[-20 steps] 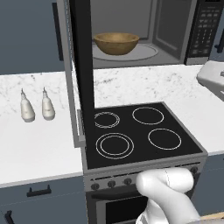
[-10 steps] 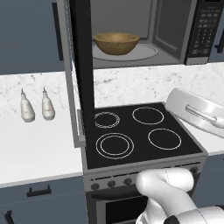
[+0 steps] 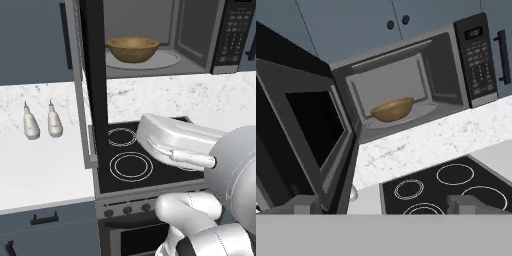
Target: Open the microwave, place the bowl with waffle inside the microwave, then close the microwave door and turn it on.
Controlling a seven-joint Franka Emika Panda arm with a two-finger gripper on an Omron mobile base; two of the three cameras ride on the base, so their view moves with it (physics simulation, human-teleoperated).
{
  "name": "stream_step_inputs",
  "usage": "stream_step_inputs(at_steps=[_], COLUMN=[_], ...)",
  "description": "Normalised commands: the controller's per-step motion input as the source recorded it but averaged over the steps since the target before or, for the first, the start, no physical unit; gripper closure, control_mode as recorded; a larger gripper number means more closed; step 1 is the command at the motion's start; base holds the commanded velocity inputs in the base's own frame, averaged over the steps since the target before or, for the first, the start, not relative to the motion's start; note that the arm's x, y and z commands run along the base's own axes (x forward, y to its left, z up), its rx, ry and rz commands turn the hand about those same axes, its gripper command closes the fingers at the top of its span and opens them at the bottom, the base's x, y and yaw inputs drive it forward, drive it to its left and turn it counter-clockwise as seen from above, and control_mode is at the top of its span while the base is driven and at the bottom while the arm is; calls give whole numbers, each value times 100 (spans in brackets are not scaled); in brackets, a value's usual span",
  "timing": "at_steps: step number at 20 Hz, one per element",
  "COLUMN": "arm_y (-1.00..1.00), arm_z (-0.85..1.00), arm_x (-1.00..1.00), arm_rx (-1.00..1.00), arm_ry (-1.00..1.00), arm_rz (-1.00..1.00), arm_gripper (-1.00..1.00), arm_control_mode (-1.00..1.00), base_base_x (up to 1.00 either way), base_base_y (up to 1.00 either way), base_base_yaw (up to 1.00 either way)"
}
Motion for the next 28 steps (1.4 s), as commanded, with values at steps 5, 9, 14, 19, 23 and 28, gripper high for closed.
stream_step_inputs(at_steps=[5,9,14,19,23,28], arm_y=[54,61,50,39,41,32], arm_z=[-10,-11,-19,-23,-33,-17], arm_x=[11,20,61,74,43,18], arm_rx=[-13,-12,-7,-5,-8,-6], arm_ry=[-11,-11,-3,-1,-10,-9], arm_rz=[0,0,0,0,0,-14], arm_gripper=[-100,-100,-100,-100,-100,-100], arm_control_mode=[-100,-100,-100,-100,-100,-100], base_base_x=[0,0,0,0,0,0], base_base_y=[0,0,0,0,0,0], base_base_yaw=[0,0,0,0,0,0])
